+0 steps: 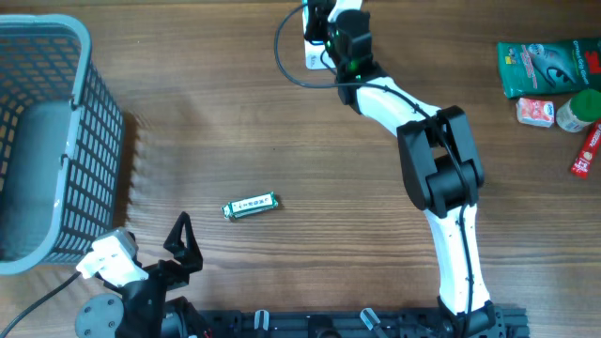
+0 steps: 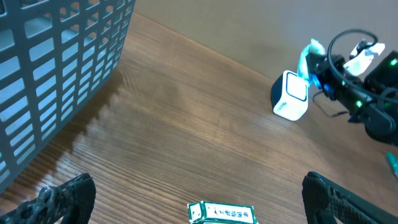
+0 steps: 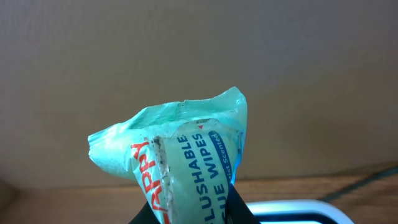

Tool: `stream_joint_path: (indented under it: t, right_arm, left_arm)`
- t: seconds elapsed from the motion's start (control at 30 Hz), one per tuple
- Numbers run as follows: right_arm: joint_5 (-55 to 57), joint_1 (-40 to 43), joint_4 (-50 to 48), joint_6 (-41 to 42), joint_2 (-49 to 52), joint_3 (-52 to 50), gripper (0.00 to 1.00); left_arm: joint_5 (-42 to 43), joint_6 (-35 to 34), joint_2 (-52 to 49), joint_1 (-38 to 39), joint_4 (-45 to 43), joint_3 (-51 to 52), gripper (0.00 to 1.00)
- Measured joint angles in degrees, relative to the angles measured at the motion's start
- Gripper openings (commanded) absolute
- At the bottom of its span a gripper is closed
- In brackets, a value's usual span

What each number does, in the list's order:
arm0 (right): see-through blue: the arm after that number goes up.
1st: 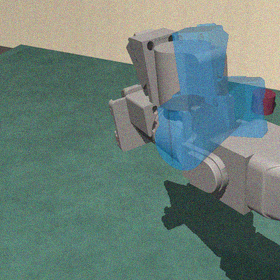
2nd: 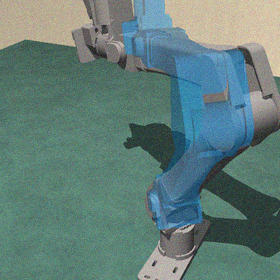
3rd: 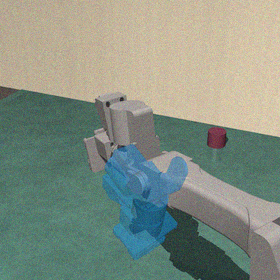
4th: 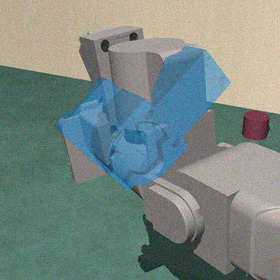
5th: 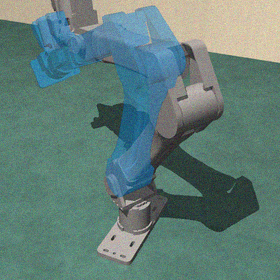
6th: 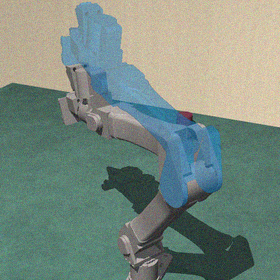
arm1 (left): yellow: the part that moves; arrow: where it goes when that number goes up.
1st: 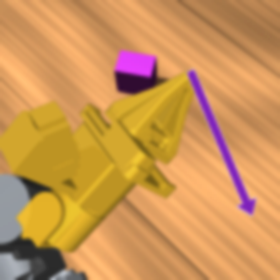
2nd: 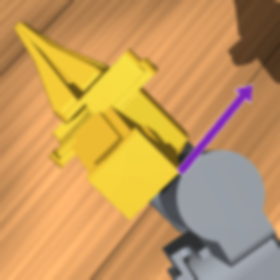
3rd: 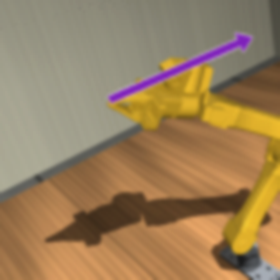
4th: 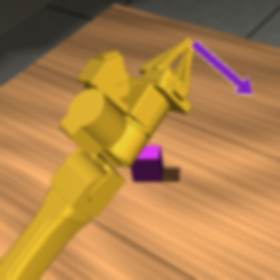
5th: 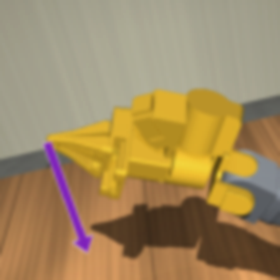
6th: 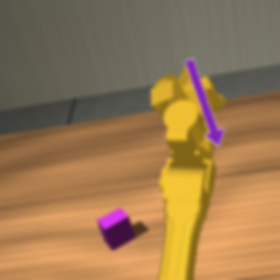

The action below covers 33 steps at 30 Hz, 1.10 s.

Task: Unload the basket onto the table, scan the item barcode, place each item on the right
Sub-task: 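Carry the wipes pack right and release it at the right edge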

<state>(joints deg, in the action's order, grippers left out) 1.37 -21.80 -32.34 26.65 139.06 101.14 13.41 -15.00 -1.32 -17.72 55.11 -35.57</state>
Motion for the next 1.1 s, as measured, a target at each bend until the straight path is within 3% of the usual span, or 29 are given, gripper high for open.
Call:
stream_joint_path:
  t: [0.23,0.33,0.5,0.6,0.7,0.8,1.07,1.1]
  right_arm:
    - [0.61,1.97,1.62,1.01,0.66,2.14,0.05]
    - [0.55,3.56,9.29,1.22,-0.17,2.56,0.04]
    - [4.81,7.08,45.48,3.8,-13.22,2.69,0.04]
    - [15.37,10.23,72.61,11.34,-24.04,4.22,0.04]
    - [25.59,13.97,90.27,21.18,-27.52,3.76,0.04]
    - [31.95,18.6,89.09,26.82,-26.38,-1.99,0.04]
    - [36.26,33.77,70.97,30.75,-22.86,-23.26,0.04]
    - [36.52,35.82,70.79,30.77,-22.86,-23.78,0.2]
  left_arm:
    - [0.0,0.0,0.0,0.0,0.02,0.0,1.0]
    - [0.0,0.02,0.0,0.0,-0.02,0.02,1.0]
    - [0.0,0.02,0.0,0.0,-0.02,0.0,1.0]
    - [0.0,0.0,0.02,0.0,0.0,0.0,1.0]
    - [0.0,0.0,0.04,0.0,0.13,0.0,1.0]
    - [0.0,0.0,0.04,0.0,0.13,0.0,1.0]
    - [0.0,0.0,0.04,0.0,0.13,0.0,1.0]
    - [0.0,0.02,0.04,0.0,0.13,0.0,1.0]
